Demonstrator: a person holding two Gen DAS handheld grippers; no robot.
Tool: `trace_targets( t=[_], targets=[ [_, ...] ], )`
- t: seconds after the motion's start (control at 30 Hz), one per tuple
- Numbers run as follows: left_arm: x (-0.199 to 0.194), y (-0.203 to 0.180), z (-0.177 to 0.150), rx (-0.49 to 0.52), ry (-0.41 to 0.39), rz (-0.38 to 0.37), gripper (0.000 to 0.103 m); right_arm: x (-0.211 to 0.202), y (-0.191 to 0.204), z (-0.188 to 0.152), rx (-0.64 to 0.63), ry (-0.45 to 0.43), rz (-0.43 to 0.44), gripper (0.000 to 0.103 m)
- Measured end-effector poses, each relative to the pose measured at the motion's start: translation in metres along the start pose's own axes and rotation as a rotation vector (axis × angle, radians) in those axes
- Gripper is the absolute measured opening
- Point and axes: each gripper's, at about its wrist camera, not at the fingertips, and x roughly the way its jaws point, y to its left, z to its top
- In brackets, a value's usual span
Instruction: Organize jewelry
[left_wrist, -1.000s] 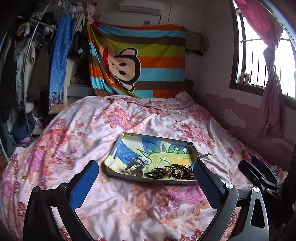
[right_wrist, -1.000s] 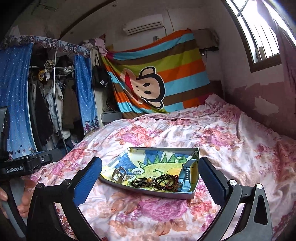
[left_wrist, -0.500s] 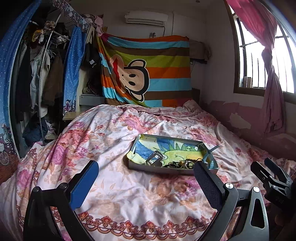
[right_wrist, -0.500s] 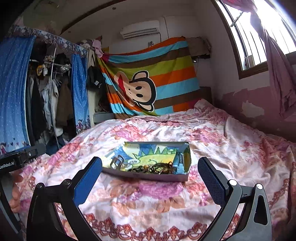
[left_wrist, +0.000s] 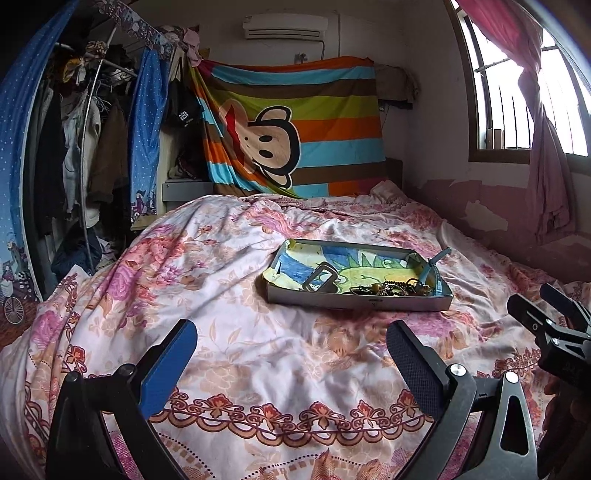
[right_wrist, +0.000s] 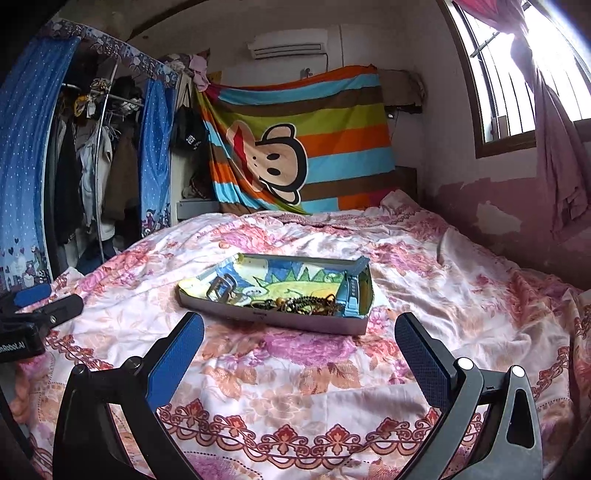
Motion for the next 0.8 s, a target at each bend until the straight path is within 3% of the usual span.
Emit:
trace_targets(
  t=[0.8],
  targets=[
    [0.0031, -0.0018, -0.0024, 0.015, 0.026, 0.01, 0.103, 0.0102, 0.0049, -0.0045, 0.002, 0.026, 0.015, 0.102]
  ],
)
